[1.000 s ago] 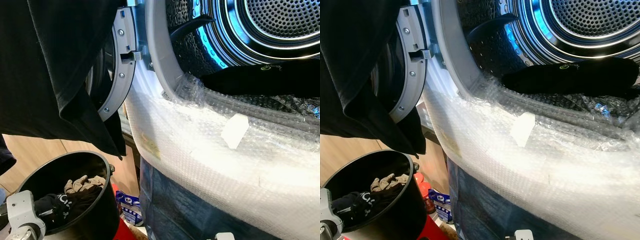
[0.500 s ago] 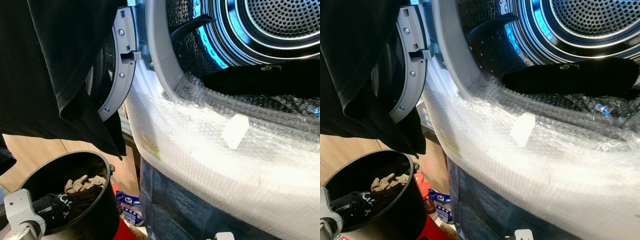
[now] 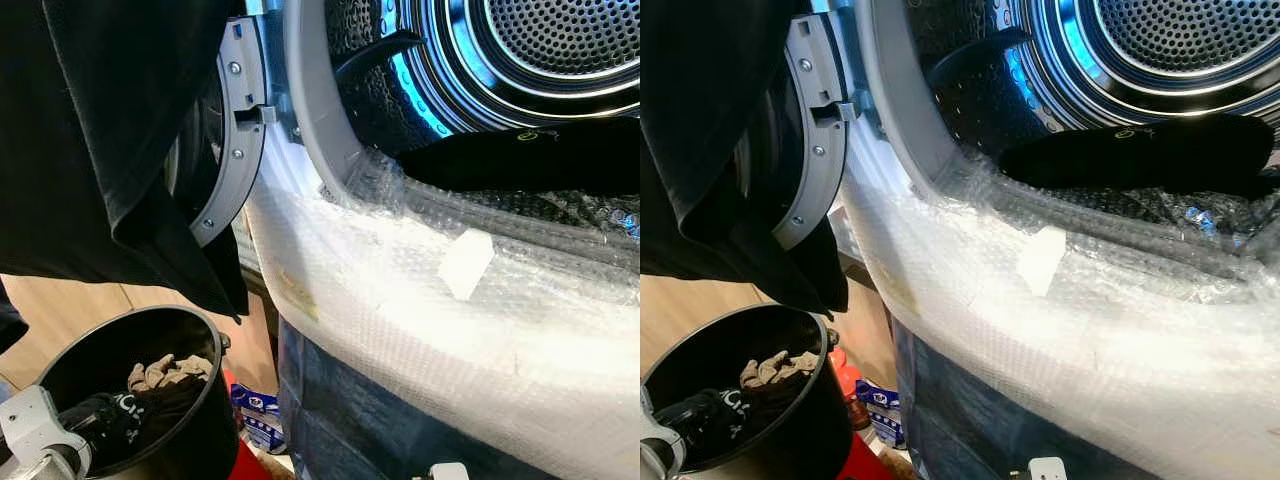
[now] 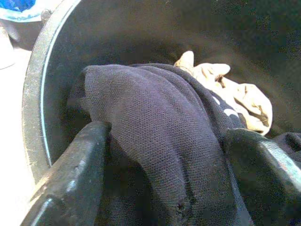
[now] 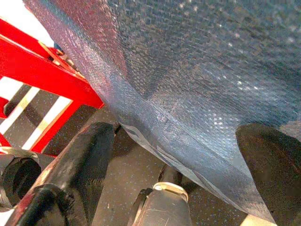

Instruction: Clothes washing

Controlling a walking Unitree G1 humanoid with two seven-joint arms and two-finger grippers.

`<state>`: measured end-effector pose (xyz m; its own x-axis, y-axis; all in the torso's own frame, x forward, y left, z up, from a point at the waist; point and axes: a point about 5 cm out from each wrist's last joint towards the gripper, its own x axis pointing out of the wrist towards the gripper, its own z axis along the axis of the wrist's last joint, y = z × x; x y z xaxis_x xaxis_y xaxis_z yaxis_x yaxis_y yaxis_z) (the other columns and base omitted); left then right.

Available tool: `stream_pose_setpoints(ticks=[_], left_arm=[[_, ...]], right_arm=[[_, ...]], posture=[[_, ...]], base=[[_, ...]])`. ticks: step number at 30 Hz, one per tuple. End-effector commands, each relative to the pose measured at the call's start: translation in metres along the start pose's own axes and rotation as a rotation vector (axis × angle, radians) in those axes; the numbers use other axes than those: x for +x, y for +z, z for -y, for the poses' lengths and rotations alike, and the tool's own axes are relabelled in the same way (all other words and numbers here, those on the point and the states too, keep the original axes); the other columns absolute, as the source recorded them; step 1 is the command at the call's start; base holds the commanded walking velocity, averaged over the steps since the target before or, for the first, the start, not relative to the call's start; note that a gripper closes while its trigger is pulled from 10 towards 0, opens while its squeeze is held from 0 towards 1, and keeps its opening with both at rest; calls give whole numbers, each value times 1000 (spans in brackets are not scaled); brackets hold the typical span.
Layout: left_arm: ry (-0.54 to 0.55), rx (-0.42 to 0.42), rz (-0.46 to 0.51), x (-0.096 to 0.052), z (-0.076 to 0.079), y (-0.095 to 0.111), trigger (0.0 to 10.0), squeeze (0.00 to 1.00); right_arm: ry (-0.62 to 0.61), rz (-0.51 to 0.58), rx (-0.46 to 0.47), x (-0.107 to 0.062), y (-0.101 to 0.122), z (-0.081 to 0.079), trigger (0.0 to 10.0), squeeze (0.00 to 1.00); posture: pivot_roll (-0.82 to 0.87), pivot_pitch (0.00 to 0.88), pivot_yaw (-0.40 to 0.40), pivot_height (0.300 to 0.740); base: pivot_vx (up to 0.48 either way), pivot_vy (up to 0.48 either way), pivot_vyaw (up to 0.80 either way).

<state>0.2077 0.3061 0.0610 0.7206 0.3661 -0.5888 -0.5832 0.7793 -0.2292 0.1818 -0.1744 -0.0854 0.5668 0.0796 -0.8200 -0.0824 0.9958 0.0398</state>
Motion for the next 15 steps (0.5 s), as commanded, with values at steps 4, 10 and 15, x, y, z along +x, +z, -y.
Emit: stream_pose_setpoints(ticks=[4, 10, 15], left_arm=[[-24, -29, -138, 0, 1, -28, 0, 0], [-59, -54, -178, 0, 4, -39, 0, 0], [-69, -42, -196, -1, 6, -43, 0, 0]], right_arm=[[10, 6, -2, 1, 5, -3, 10000, 0], [16, -5, -15, 1, 2, -3, 10000, 0], [15, -5, -21, 1, 4, -2, 10000, 0]], posture=[[103, 0, 19, 740], [100, 0, 17, 740], [96, 0, 18, 740]], base=[[0, 0, 0], [0, 0, 0], [0, 0, 0]])
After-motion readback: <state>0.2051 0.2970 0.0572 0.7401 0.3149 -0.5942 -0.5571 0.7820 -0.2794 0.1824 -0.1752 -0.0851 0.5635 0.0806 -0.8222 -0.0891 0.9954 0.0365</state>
